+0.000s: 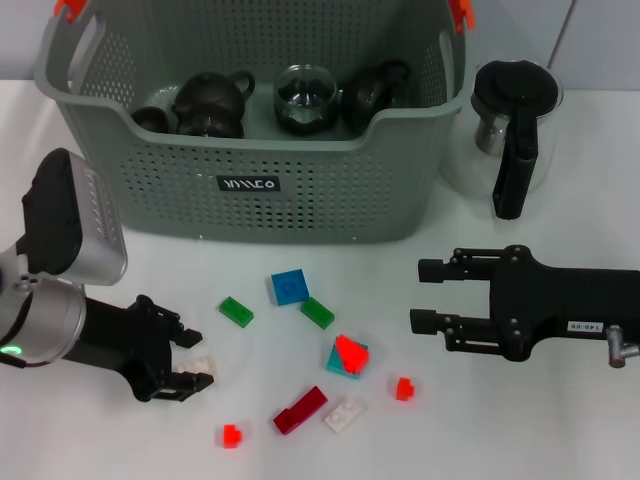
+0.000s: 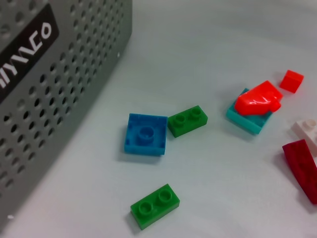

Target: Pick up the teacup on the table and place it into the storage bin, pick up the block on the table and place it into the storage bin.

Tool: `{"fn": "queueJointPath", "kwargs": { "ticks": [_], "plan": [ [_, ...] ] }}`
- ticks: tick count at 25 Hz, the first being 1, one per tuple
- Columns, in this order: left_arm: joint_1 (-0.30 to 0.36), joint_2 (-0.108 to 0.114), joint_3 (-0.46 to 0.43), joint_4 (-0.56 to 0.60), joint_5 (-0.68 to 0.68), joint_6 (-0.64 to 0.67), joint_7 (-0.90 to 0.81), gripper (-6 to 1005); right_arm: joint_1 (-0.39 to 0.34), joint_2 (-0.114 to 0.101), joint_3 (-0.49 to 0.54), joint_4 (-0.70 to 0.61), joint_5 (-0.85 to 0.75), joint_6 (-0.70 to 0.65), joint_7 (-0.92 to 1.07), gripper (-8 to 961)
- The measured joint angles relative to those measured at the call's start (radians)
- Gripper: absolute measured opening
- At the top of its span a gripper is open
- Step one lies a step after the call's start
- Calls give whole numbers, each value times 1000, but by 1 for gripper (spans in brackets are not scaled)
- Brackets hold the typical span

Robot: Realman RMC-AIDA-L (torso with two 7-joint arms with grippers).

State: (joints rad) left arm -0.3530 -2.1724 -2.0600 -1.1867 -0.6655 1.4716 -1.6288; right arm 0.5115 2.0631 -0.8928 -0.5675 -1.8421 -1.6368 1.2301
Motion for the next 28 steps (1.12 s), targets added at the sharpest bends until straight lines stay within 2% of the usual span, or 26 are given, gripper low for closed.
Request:
{"fn": "queueJointPath", "kwargs": {
  "ticks": [15,21,26,28],
  "plan": [
    [-6,2,-1,6,11,-14,-29,495,-2,0,0,0,0,-1,-4,645],
    [-9,2,0,5,13,-14,-32,288,-2,0,0,0,0,-4,-5,645],
    [-10,2,0,0,13,-4,-40,183,-3,0,0,0,0,-4,-5,645],
    [-11,2,-2,-1,10,3,-41,184,-4,0,-1,0,0,-4,-6,646]
  ]
}}
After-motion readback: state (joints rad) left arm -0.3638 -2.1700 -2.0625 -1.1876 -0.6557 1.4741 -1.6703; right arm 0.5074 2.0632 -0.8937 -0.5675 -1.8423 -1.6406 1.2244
